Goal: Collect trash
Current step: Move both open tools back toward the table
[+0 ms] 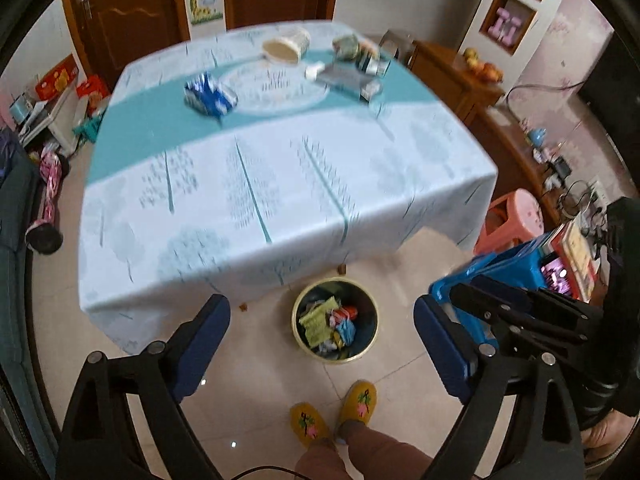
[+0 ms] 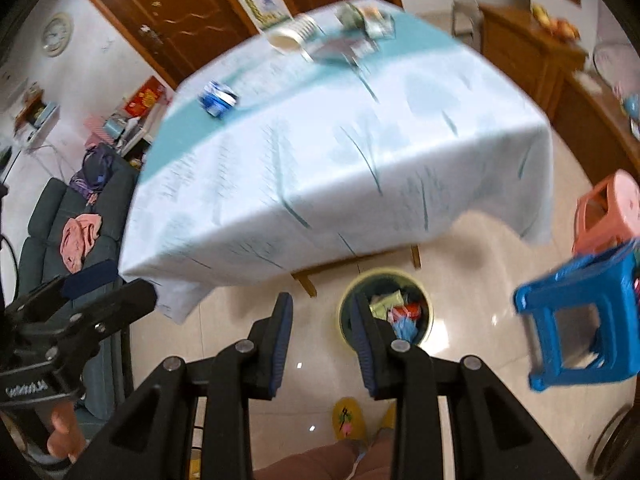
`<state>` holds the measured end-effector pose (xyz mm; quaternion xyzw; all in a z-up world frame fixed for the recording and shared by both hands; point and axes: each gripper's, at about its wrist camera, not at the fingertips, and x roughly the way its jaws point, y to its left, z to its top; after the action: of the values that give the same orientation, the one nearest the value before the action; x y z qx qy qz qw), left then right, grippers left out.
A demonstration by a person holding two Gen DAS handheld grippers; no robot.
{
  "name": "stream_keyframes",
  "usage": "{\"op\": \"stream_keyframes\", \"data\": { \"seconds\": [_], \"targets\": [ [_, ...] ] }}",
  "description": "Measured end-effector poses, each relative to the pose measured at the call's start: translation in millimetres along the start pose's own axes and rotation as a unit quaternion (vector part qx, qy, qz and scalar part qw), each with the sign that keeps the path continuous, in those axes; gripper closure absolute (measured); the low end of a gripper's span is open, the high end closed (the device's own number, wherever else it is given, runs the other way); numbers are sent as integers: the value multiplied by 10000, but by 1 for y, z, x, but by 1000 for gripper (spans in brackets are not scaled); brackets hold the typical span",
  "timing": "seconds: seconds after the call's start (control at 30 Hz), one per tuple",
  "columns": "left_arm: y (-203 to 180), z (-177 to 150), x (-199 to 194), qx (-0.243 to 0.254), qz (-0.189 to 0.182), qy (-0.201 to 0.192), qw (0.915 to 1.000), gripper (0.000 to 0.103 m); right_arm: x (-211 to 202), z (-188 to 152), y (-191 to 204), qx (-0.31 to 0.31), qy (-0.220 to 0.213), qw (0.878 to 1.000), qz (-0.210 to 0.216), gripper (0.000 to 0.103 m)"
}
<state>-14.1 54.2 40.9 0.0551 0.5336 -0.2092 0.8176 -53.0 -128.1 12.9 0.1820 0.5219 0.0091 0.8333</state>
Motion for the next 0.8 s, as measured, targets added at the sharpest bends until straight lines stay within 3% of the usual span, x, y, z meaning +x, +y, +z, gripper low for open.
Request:
{"op": "stream_keyframes", "data": {
  "seconds": [0.23, 0.8],
  "targets": [
    [6, 19, -33, -8, -176, -372, 9992, 11, -38, 16, 18, -80, -443, 9990, -79, 73],
    [2, 69, -61, 220, -353, -891, 9952, 11, -70, 64, 26, -10, -1119, 9930, -367, 72]
  ]
}}
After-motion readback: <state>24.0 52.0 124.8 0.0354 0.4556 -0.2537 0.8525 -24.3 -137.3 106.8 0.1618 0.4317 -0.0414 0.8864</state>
